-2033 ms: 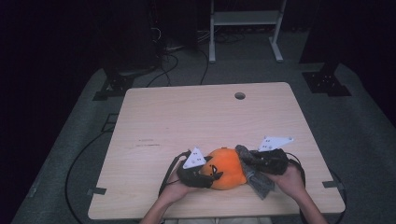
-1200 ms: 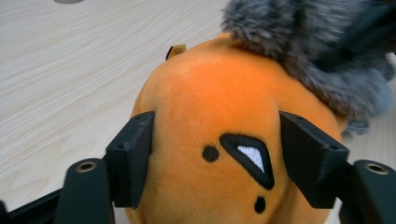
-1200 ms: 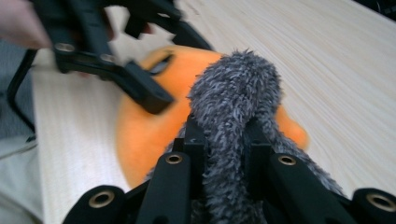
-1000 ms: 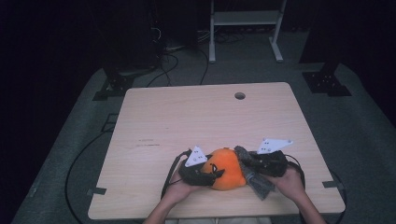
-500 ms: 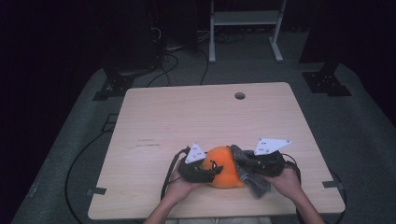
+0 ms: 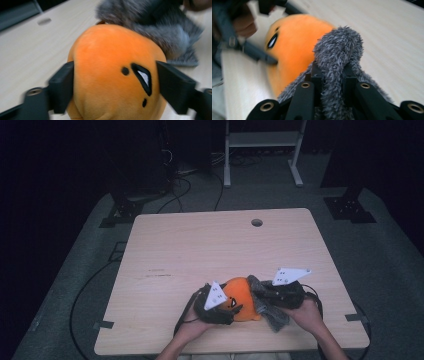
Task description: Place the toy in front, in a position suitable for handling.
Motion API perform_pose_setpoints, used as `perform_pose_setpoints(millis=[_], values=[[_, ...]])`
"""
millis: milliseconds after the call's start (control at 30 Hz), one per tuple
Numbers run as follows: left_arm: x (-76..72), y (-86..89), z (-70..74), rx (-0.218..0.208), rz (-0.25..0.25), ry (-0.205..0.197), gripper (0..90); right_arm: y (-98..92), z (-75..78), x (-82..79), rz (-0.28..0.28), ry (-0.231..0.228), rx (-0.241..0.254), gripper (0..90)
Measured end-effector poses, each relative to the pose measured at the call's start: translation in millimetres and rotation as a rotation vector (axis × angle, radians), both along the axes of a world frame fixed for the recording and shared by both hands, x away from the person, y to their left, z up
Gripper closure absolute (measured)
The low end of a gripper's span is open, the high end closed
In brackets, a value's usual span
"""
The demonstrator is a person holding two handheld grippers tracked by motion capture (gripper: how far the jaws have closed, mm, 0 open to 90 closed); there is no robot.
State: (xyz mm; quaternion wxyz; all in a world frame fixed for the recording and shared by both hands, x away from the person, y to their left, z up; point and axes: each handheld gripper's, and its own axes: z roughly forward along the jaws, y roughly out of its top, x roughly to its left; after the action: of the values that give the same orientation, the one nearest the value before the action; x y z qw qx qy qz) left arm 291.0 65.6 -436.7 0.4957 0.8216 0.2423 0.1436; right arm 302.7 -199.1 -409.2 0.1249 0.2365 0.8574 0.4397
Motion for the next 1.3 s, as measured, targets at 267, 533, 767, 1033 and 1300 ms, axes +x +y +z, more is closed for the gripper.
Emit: perform_pose_setpoints(millis=[267, 533, 767, 1033, 1300], values=[[-7.6, -4.4, 0.4, 0.048, 0.020, -0.072, 32.7, 14.2, 8.1, -7.7, 0.042, -0.054, -0.009, 76.4], [13.5, 6.7, -1.5, -0.059, 0.038, 0.152, 12.9, 8.6, 1.5, -10.5, 0.038, -0.042, -0.068, 77.1], [-7.3, -4.8, 1.7, 0.037, 0.003, -0.046, 32.3, 28.2, 12.5, -12.2, 0.065, -0.097, -0.059, 76.8], [16.0, 13.7, -0.1, -0.112, 0.018, 0.214, 16.8, 0.6, -2.0, -4.7, 0.023, -0.032, -0.051, 77.2], [-15.6, -14.2, 10.1, 0.037, -0.003, -0.137, 36.4, 10.6, 20.6, -9.2, 0.041, -0.071, 0.080, 76.1]])
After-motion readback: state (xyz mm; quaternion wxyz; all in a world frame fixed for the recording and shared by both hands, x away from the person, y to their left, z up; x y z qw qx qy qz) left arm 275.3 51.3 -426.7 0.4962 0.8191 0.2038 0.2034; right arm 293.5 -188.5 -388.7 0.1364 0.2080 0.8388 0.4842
